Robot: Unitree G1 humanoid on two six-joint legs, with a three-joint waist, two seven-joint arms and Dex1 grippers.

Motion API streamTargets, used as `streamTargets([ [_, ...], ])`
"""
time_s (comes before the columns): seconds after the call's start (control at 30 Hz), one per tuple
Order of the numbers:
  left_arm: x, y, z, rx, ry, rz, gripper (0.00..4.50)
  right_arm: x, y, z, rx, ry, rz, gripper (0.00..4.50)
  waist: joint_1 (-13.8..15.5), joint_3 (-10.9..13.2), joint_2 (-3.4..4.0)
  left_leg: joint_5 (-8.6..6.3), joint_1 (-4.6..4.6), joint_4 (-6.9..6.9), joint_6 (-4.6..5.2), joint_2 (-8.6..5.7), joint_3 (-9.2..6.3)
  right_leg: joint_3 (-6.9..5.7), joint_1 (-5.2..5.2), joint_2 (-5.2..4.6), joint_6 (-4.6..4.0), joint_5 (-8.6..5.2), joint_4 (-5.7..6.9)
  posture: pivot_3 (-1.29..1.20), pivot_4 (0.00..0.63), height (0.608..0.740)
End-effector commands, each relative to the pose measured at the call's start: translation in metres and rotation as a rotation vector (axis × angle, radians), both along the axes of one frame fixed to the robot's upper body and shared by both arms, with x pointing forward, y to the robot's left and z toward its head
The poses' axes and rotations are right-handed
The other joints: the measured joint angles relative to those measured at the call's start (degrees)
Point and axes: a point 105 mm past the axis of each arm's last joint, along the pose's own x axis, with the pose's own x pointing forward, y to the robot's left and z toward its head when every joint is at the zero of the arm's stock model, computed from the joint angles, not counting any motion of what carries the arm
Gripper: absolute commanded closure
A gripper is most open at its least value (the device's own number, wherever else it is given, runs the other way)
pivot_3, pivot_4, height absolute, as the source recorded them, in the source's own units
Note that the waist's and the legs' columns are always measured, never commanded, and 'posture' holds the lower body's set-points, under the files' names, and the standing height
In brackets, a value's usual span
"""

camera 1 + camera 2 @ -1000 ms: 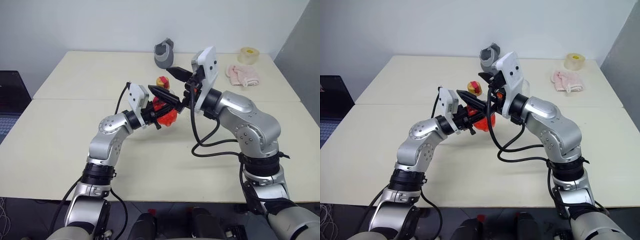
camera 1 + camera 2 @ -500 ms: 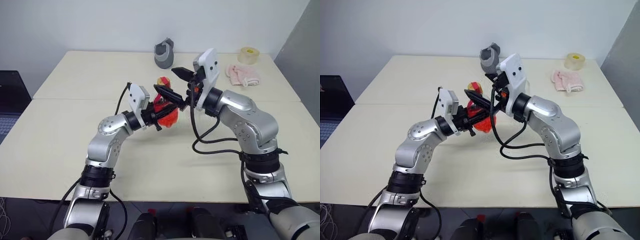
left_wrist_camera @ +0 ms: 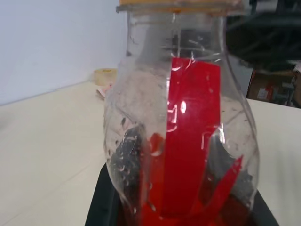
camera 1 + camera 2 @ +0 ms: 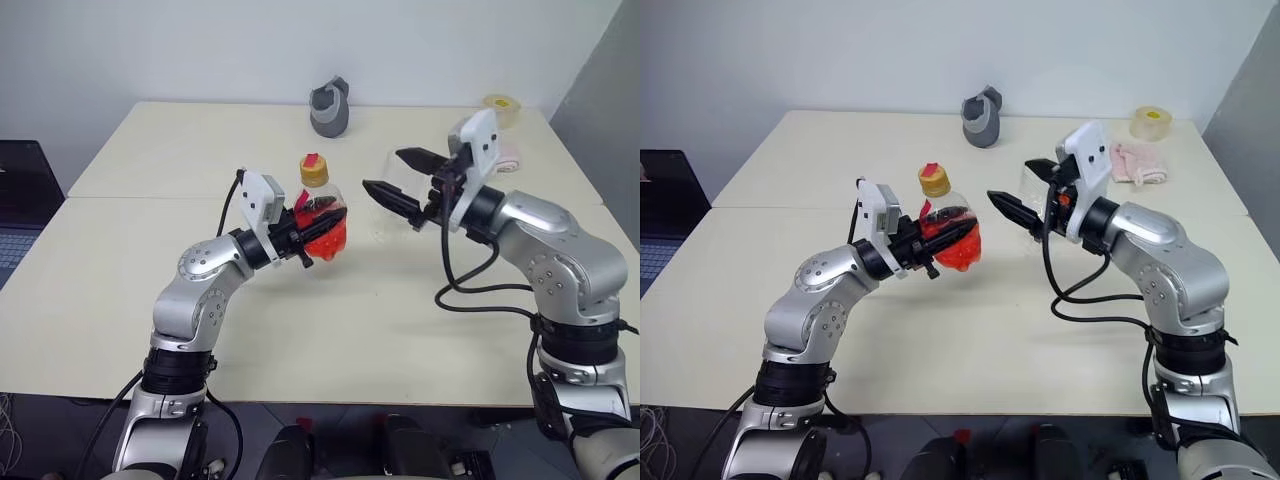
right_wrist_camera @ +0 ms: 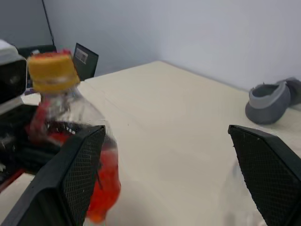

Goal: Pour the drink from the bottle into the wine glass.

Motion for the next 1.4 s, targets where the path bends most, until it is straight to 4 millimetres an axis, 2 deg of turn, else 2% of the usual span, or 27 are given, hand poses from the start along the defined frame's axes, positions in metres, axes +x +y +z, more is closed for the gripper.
streamTargets([
  [0.03,-0.007,0.0,0.013,-0.015,-0.053,-0.004,3.46,-0.019,0.009,0.015,0.023,-0.057,0.095,0.04,-0.15,0.0,0.01,0.0,0.01,0.0,0.0,0.0,0.02,0.01,0.0,0.01,0.0,0.0,0.01,0.0,0.15,0.74],
  [0.27,-0.003,-0.006,0.013,-0.025,-0.056,-0.015,3.46,-0.034,0.046,0.029,0.09,-0.074,0.243,0.04,-0.23,0.01,0.01,0.0,0.02,0.0,0.0,0.02,-0.02,-0.01,0.0,0.05,0.0,0.0,0.02,0.0,0.15,0.74],
  [0.53,-0.003,-0.01,0.01,-0.03,-0.051,-0.028,3.46,-0.028,0.062,0.035,0.092,-0.085,0.253,0.04,0.0,0.0,0.01,0.02,0.01,0.01,-0.04,0.01,-0.03,-0.02,0.01,0.02,0.0,0.0,0.0,0.0,0.15,0.74],
  [0.93,-0.008,-0.011,0.007,-0.027,-0.05,-0.033,3.46,-0.017,0.071,0.031,0.049,-0.098,0.236,0.04,-0.02,0.0,0.01,0.02,0.01,0.01,-0.04,0.01,-0.03,-0.02,0.0,0.02,0.0,0.0,0.0,0.0,0.15,0.74],
  [1.23,-0.014,-0.008,-0.004,-0.013,-0.023,-0.037,3.46,-0.016,0.067,0.034,0.075,-0.094,0.222,0.04,-0.01,0.0,0.01,0.02,0.01,0.0,-0.04,0.01,-0.04,-0.02,0.0,0.02,0.0,0.0,0.0,0.0,0.15,0.74],
  [1.4,-0.013,-0.008,-0.003,-0.013,-0.026,-0.036,3.46,-0.016,0.067,0.031,0.054,-0.099,0.216,0.04,-0.01,0.0,0.01,0.01,0.02,0.0,-0.03,0.01,-0.03,-0.02,0.0,0.02,0.0,0.0,0.0,0.0,0.15,0.74],
])
